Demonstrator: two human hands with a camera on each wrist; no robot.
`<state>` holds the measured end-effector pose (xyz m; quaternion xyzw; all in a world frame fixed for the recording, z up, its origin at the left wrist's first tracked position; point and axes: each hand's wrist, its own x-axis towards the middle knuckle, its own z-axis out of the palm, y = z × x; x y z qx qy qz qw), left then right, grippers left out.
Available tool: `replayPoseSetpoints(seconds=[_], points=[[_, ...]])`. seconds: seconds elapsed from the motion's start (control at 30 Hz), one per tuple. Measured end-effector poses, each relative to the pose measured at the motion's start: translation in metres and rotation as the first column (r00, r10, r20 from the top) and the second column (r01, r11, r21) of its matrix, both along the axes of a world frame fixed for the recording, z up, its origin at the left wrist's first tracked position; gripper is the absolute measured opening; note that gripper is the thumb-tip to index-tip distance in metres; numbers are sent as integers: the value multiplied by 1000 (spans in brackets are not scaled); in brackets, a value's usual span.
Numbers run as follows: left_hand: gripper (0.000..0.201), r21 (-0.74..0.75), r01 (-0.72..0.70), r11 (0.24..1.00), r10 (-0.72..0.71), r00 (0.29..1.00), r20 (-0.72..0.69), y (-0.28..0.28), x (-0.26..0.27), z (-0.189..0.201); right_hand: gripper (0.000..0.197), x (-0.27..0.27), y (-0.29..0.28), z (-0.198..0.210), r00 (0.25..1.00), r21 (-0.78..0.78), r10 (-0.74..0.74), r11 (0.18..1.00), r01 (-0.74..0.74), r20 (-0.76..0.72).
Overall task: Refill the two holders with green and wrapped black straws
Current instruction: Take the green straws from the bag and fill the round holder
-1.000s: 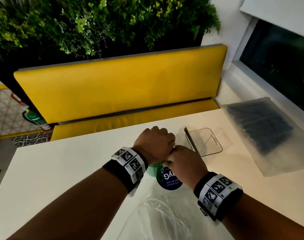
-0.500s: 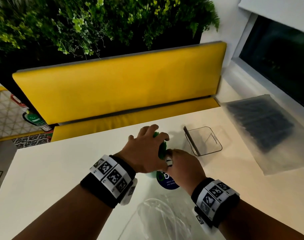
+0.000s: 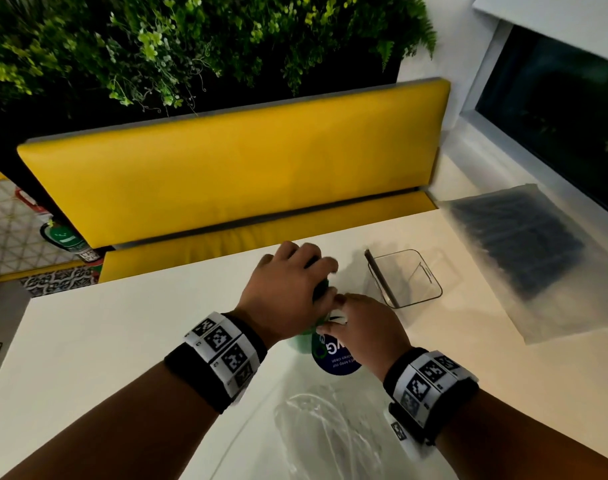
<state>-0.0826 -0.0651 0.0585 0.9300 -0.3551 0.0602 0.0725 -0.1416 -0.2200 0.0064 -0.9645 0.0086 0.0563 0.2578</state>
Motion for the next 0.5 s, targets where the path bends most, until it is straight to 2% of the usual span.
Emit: replayPoseSetpoints(seconds=[0.13, 0.23, 0.37, 0.5], points=[[58, 157, -33, 987, 47, 995, -84, 2, -4, -2, 33, -2, 0, -1, 1000, 13, -11, 1000, 10, 23], [70, 135, -54, 989, 66, 994, -85, -1, -3, 8, 35, -1, -2, 0, 999, 59, -33, 998, 32, 20], [71, 268, -17, 963, 53, 990, -129, -6, -4, 4, 29, -1, -3, -4, 999, 64, -3, 998, 0, 40], [76, 193, -50, 980, 67, 994, -82, -8, 0, 5, 33, 1, -3, -10, 998, 45, -1, 999, -2, 61]])
